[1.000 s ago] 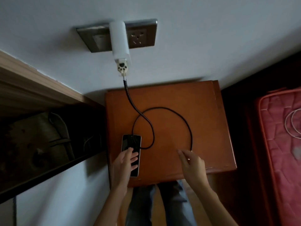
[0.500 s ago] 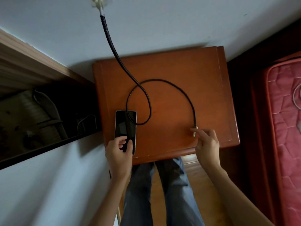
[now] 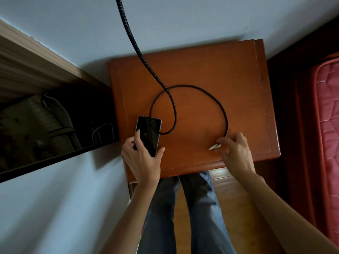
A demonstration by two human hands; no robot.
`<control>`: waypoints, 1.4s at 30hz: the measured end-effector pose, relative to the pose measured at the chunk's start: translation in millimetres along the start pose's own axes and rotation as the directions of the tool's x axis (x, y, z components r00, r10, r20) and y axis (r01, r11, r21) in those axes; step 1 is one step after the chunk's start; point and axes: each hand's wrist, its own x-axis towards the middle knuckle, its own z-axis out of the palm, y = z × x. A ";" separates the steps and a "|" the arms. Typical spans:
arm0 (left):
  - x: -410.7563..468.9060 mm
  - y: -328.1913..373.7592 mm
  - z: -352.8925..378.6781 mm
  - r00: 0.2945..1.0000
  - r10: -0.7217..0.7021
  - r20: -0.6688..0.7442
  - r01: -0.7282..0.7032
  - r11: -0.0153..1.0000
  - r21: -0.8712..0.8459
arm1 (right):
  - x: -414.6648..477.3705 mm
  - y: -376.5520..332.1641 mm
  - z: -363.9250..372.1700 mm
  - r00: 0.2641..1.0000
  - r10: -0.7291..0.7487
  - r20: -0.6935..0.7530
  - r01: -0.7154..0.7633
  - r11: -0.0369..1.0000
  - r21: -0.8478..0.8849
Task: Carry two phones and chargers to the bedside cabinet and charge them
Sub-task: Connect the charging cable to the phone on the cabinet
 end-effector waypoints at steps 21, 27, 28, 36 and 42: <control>20.5 14.5 -69.2 0.613 -0.438 0.658 0.790 0.317 -0.525 | -76.9 -122.1 18.1 0.973 -0.183 0.143 0.056 0.781 0.621; 21.0 17.8 -88.1 0.366 -0.338 0.867 0.896 -0.125 -0.427 | -79.5 -129.4 -16.7 0.965 -0.209 0.159 0.050 0.740 0.671; 20.3 17.7 -91.2 0.340 -0.302 0.891 0.889 -0.206 -0.409 | -79.9 -130.4 -23.0 0.963 -0.223 0.150 0.061 0.725 0.686; 10.9 17.8 -106.8 0.383 -0.240 0.892 0.880 -0.198 -0.431 | -77.6 -147.9 -49.4 0.932 -0.360 0.038 0.235 0.682 0.693; 7.9 19.8 -108.5 0.421 -0.284 0.861 0.861 -0.172 -0.478 | -76.5 -152.9 -51.6 0.911 -0.413 -0.013 0.322 0.691 0.647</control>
